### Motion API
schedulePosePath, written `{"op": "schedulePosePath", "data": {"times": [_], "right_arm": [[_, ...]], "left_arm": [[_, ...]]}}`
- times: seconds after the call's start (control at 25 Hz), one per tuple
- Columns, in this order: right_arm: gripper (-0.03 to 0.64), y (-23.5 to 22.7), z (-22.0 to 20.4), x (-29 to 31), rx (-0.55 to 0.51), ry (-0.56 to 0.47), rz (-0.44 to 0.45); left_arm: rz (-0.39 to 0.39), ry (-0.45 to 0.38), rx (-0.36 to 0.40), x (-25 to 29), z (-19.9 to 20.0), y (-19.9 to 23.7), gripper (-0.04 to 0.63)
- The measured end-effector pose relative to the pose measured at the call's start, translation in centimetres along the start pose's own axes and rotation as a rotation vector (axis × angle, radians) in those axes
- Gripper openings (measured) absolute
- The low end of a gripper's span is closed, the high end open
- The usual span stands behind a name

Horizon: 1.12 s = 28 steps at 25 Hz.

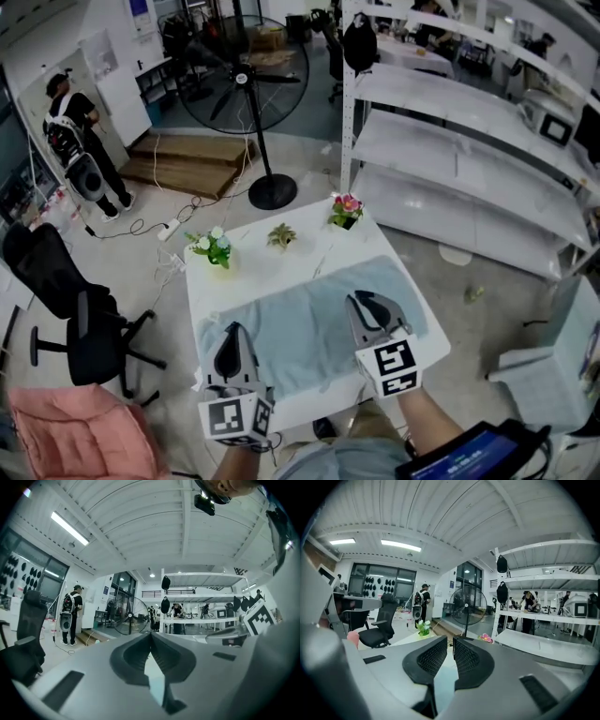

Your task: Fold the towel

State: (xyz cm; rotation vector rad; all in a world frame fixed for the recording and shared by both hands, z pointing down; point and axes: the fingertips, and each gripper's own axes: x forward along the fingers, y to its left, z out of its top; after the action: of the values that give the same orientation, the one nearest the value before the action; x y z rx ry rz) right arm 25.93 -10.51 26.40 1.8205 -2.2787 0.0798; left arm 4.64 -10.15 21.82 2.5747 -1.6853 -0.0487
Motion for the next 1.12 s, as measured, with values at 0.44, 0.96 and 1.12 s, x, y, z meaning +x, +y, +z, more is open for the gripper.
{"op": "schedulePosePath", "data": {"times": [0.44,0.96,1.12], "right_arm": [[0.058,-6.3,-5.4,2.2,0.038,0.095,-0.006],[0.063,-17.3,-15.1,5.0,0.097,0.265,-0.027],[0.078,-20.4,-18.4,5.7,0.125,0.32,-0.039]], "left_arm": [[0.047,0.103,-0.013,4.3,-4.1,-1.6,0.008],[0.107,0.212,-0.029,11.8,-11.2,-4.6,0.008],[0.113,0.234,-0.027,13.7,-13.3,-5.9,0.008]]}}
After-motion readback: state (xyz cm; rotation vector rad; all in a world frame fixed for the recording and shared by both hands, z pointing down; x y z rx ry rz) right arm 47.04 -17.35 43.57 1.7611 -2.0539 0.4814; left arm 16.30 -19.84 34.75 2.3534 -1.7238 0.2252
